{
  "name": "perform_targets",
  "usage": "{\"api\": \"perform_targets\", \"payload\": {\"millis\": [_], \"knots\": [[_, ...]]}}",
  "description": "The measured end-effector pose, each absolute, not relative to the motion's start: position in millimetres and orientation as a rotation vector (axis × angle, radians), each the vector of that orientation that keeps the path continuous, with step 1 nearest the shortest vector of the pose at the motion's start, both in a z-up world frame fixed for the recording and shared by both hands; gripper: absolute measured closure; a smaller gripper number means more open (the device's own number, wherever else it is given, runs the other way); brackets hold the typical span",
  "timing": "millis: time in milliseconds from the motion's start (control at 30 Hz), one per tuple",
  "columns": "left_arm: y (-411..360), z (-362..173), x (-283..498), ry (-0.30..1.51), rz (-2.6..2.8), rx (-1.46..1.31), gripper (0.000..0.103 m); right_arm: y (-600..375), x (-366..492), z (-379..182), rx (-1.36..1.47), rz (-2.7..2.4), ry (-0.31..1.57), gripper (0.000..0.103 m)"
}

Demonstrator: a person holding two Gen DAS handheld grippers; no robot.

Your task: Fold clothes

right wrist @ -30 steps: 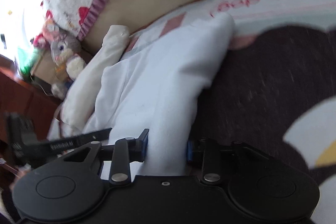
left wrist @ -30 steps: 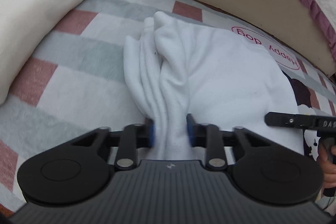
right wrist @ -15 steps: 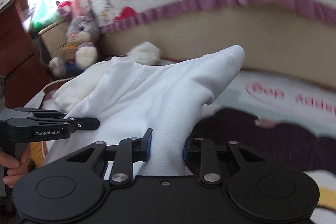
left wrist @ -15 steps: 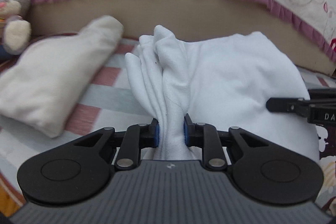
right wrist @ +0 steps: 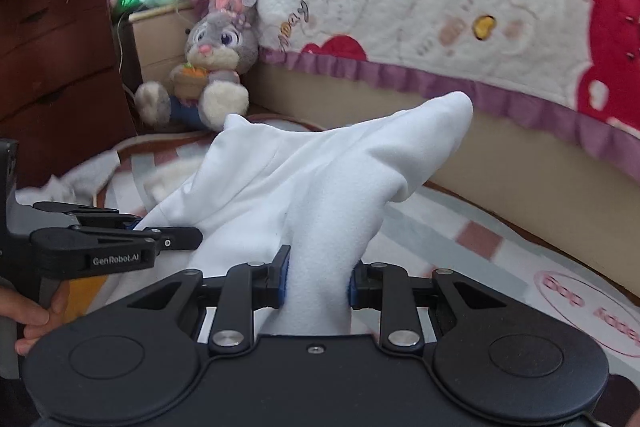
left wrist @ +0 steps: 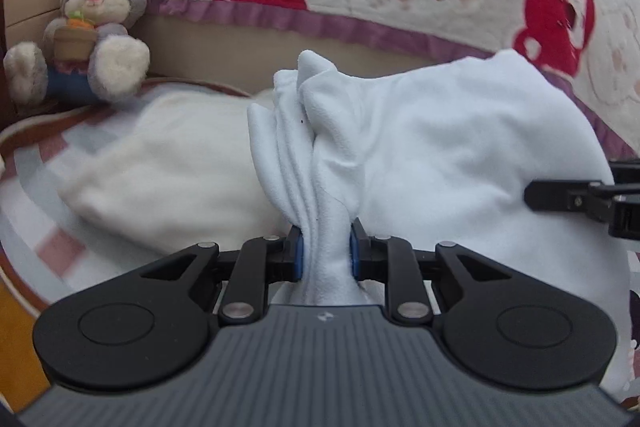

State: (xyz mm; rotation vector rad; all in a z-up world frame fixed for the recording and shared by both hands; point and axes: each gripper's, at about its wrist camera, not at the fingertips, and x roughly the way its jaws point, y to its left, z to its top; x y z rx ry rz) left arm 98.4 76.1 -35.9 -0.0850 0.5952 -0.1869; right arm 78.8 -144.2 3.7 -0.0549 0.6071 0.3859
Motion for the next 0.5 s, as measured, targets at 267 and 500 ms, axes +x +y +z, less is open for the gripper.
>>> {"api": "perform_targets", "payload": {"millis": [267, 500], "knots": [[174.1, 22.9, 207.8, 0.597, -0.103, -0.008, 0.083, -74.0, 180.6, -9.1, 0.204, 0.352, 0.51, 0.073], [225.5, -25.7, 314.1, 0.683, -0.011, -0.004, 0.076, -32.1, 294.9, -56.6, 0.356, 0.342, 0.608, 0.068]]}}
